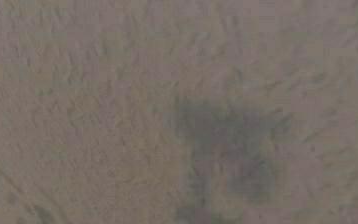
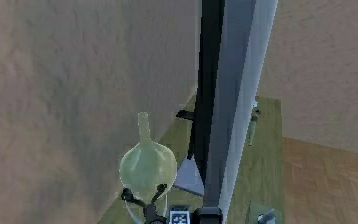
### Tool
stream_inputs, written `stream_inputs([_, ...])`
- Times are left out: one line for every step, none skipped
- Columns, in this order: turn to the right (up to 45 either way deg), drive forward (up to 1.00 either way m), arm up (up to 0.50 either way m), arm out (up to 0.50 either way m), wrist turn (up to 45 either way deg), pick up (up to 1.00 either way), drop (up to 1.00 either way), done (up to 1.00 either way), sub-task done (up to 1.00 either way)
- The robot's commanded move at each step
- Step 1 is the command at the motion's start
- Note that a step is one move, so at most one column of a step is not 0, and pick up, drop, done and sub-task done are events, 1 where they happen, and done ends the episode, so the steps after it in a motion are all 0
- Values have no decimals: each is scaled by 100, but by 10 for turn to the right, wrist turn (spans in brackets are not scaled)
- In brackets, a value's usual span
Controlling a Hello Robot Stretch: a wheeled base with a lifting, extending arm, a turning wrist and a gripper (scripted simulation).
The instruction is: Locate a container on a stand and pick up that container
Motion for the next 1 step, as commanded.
stream_inputs([0, 0, 0, 0, 0, 0, 0, 100, 0])
